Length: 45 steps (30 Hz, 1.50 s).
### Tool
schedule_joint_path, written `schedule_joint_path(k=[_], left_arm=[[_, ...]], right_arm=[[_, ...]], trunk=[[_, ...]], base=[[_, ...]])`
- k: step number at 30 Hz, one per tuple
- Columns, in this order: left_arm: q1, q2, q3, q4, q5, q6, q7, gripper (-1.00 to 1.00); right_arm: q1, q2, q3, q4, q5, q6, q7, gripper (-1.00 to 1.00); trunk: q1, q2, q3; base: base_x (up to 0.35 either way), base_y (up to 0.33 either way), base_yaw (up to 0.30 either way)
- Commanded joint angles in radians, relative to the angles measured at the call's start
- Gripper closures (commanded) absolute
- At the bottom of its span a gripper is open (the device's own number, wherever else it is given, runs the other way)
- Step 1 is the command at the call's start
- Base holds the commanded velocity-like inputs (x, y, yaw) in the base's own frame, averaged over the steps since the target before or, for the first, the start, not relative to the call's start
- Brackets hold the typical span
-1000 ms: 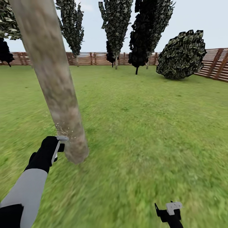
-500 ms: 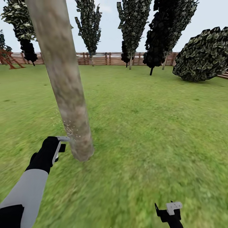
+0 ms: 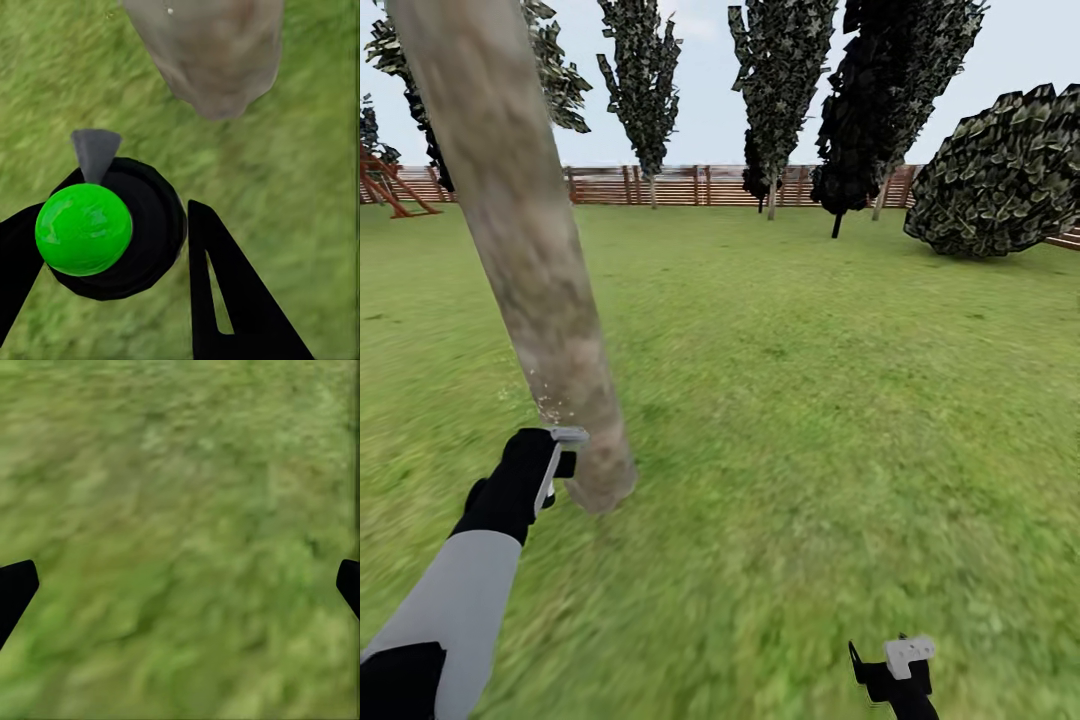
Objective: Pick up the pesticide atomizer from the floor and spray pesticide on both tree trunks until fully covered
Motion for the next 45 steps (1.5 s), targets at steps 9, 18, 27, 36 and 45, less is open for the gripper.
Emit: schedule_joint_path(k=[9,18,27,36,45], left_arm=[[-0.007,0.074,0.011,-0.009,-0.001,0.01,0.0,1.0],[-0.062,-0.025,0.001,-0.005,-0.002,0.013,0.002,1.0],[-0.05,-0.004,-0.001,-0.006,-0.005,0.014,0.001,1.0],[-0.049,-0.008,-0.002,-0.006,-0.005,0.013,0.001,1.0],[-0.049,-0.014,-0.003,-0.006,-0.005,0.013,0.001,1.0]], right_arm=[[-0.001,0.0,-0.008,0.001,0.012,-0.003,-0.001,-1.0],[-0.001,0.0,-0.008,0.001,0.012,-0.003,-0.001,-1.0],[-0.001,0.0,-0.008,0.001,0.01,-0.003,-0.001,-1.0],[-0.001,0.0,-0.008,0.001,0.01,-0.003,-0.001,-1.0],[-0.001,0.0,-0.008,0.001,0.012,-0.003,-0.001,-1.0]], trunk=[[0.0,0.0,-0.001],[0.0,0.0,-0.001],[0.0,0.0,-0.001],[0.0,0.0,-0.001],[0.0,0.0,-0.001]], base=[[0.037,-0.031,0.0],[0.0,0.0,0.187],[0.056,-0.051,0.104],[0.169,-0.217,0.0],[0.012,-0.27,0.017]])
